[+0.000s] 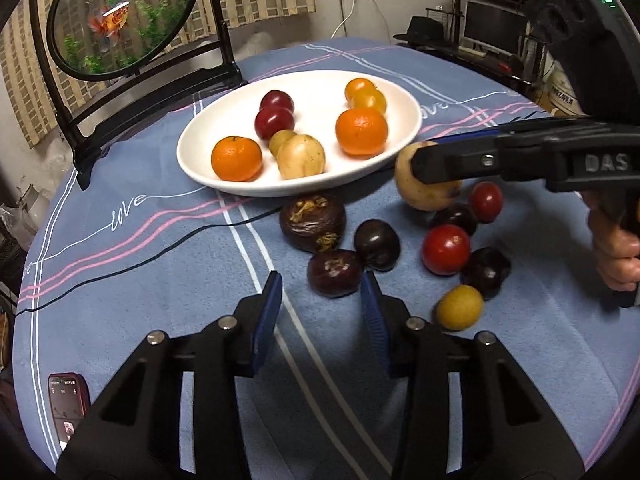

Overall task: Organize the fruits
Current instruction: 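Grasp a dark round fruit with the left tool while the right tool grasps a pale speckled fruit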

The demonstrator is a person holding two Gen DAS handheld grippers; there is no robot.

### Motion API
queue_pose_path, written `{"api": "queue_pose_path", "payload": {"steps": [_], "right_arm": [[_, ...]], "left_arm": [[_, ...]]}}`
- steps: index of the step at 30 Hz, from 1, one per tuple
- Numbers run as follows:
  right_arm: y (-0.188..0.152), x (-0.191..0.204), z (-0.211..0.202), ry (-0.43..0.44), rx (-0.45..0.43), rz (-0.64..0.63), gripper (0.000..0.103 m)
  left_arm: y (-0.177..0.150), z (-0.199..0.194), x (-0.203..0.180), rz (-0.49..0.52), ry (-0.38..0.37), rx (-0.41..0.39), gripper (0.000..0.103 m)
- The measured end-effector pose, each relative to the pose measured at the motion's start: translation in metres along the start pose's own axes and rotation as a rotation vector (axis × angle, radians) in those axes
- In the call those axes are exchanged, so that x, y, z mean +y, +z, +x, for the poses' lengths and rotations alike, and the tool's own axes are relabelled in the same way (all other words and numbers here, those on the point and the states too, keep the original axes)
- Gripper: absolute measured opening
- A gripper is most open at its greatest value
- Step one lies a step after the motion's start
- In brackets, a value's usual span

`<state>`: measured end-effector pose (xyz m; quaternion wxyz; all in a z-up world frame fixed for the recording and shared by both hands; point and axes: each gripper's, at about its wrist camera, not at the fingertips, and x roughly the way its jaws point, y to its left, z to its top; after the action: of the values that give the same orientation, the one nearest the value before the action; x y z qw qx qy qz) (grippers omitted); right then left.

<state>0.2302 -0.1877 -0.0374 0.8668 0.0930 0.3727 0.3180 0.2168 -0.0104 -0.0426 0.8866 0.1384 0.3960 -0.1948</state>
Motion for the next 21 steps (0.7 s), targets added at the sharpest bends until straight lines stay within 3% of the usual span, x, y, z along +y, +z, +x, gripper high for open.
{"api": "queue_pose_path", "payload": {"steps": [11, 14, 21], "right_arm": [[-0.002, 0.005, 0.001, 0.006, 0.0, -0.008, 0.03], [-0.002, 0.004, 0.0, 0.007, -0.004, -0.006, 0.03], [-0.002, 0.006, -0.001, 0.004, -0.01, -0.014, 0.03]], "left_arm": [[0.007, 0.011, -0.006, -0.005, -0.035, 0.025, 0.042], [0.005, 0.015, -0.006, -0.003, -0.038, 0.042, 0.035], [0.006, 0.011, -0.006, -0.013, -0.053, 0.036, 0.033]]}}
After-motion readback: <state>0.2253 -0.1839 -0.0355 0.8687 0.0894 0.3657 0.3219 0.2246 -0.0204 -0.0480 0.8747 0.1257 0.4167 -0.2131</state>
